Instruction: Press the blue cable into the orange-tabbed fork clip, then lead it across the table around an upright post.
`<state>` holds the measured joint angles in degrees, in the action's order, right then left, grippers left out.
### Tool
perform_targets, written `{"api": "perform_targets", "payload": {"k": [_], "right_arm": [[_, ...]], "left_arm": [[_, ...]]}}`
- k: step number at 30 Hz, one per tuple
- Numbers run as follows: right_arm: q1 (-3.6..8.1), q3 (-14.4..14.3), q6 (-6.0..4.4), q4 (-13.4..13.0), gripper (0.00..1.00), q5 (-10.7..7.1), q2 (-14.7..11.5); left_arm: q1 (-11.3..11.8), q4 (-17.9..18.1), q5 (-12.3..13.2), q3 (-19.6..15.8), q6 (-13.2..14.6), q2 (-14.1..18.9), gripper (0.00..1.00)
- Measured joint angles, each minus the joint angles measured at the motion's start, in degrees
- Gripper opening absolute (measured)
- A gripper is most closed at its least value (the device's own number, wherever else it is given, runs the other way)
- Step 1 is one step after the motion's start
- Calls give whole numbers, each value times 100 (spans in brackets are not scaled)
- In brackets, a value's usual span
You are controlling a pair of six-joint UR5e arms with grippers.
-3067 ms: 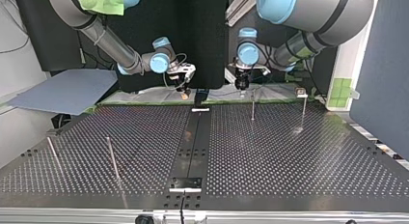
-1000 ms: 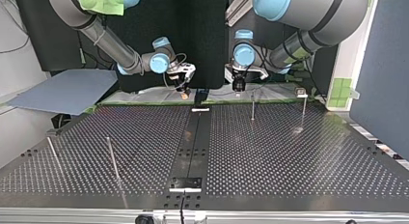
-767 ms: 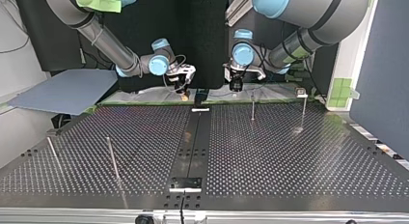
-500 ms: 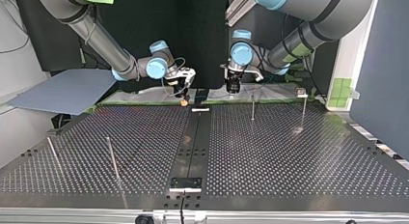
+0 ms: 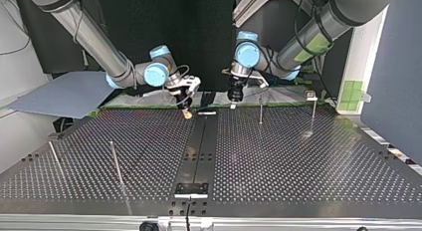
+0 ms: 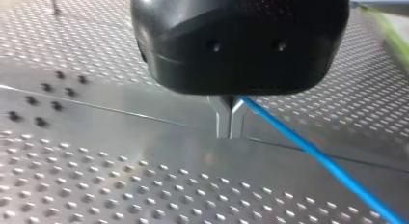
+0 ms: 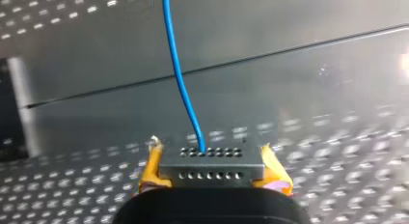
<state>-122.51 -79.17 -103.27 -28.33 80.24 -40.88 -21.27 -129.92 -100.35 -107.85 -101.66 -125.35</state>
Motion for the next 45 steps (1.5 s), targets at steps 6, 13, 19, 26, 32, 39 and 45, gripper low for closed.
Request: {"api": "perform_targets", "payload": {"k": [6,13,19,26,32,39,45], "right_arm": [[1,1,-9,2,0,-6,-272],[1,0,-18,2,0,-7,-612],[-7,1,-20,2,0,-6,-908],[-30,0,-25,5,0,0,-1233],[-39,1,-32,8,0,10,-1499],[-38,1,-37,4,0,18,-1630],[-20,1,-57,11,0,23,-1759]], "left_arm": [[-29,-31,-5,1,-275,274,0],[-76,-46,-4,1,-604,603,0],[-93,-162,16,3,-872,871,0],[-164,-371,27,159,-1149,1171,0],[-281,-619,13,415,-1203,1442,0],[-389,-788,-40,651,-1249,1745,0],[-413,-808,-53,698,-1324,1963,0]]}}
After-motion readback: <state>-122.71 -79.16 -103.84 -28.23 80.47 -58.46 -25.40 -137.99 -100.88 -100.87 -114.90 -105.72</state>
